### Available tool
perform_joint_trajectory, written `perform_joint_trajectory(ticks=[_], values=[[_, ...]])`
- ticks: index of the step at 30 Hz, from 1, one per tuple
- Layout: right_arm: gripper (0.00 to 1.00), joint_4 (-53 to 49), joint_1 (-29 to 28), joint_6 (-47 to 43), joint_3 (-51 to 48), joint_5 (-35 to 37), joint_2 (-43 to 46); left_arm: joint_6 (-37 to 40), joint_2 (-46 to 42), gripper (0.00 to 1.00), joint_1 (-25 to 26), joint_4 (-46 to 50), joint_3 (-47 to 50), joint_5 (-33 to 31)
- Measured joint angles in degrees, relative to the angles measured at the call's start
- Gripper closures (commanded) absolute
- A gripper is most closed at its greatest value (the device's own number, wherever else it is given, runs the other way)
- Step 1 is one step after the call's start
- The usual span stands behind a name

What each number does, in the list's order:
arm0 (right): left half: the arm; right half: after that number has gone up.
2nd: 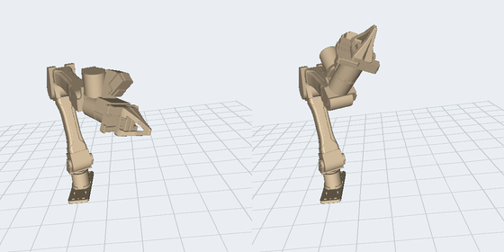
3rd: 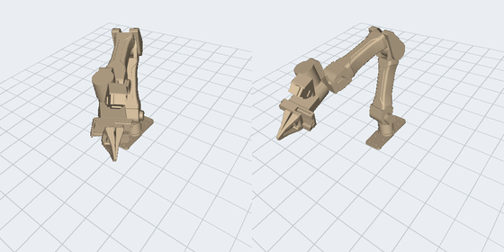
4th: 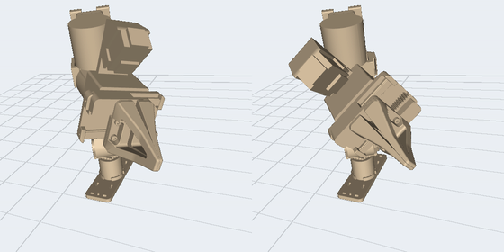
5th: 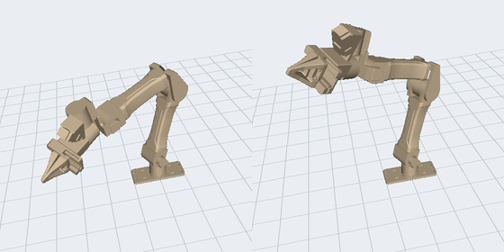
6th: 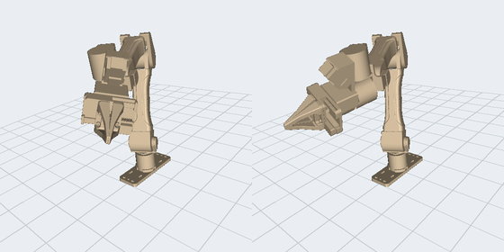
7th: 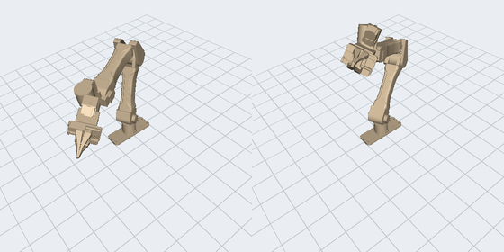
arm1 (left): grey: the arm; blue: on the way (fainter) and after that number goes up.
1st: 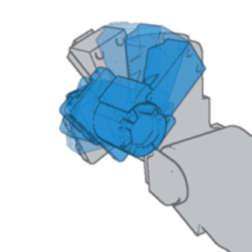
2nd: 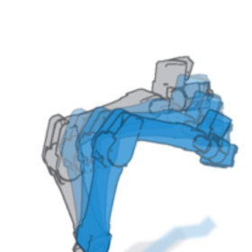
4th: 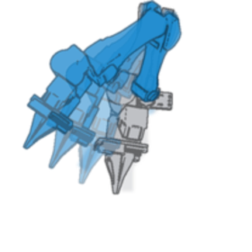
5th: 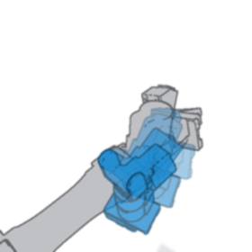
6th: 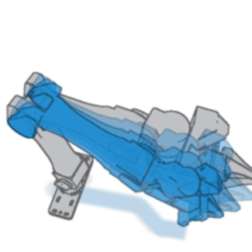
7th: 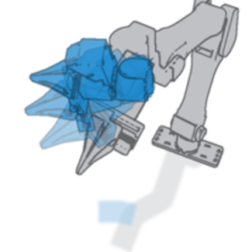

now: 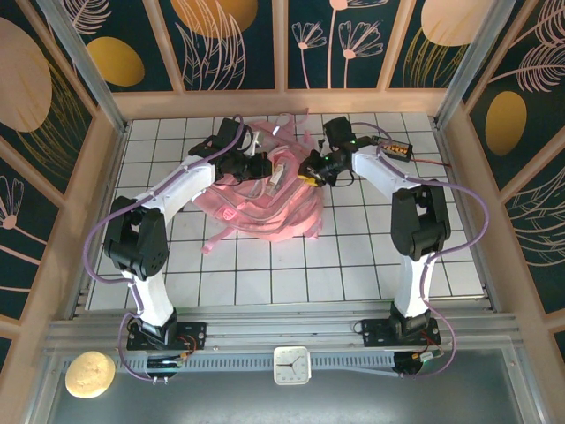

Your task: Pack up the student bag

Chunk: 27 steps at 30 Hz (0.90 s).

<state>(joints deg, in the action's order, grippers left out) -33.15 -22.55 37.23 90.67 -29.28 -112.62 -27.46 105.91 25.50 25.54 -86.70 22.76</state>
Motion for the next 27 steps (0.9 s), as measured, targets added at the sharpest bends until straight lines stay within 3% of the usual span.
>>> perform_joint_trajectory(ticks=[2,4,6,10,17,22,27], values=[[1.00,0.3,0.0,0.7,0.0,0.3,0.0,0.0,0.1,0.95,0.0,0.0,0.0,0.2],[1.00,0.4,0.0,1.2,0.1,0.7,0.0,0.1,0.2,0.74,0.0,0.0,0.0,0.4],[1.00,0.5,0.0,1.2,0.1,0.8,0.0,0.4,0.2,0.44,0.1,-0.1,0.0,1.0],[1.00,0.6,0.2,1.3,0.1,0.9,0.1,0.8,0.2,0.02,0.4,-0.4,0.0,1.2],[1.00,0.9,0.8,1.2,0.1,0.6,0.2,-0.7,-6.9,0.03,-1.6,0.7,4.8,-0.9],[1.00,1.2,1.1,1.2,0.1,0.2,0.2,-7.9,-16.2,0.16,-9.1,-3.3,17.8,0.5],[1.00,1.2,1.2,0.9,0.2,-0.2,0.2,-16.0,-15.2,0.26,-12.9,-9.4,27.2,3.9]])
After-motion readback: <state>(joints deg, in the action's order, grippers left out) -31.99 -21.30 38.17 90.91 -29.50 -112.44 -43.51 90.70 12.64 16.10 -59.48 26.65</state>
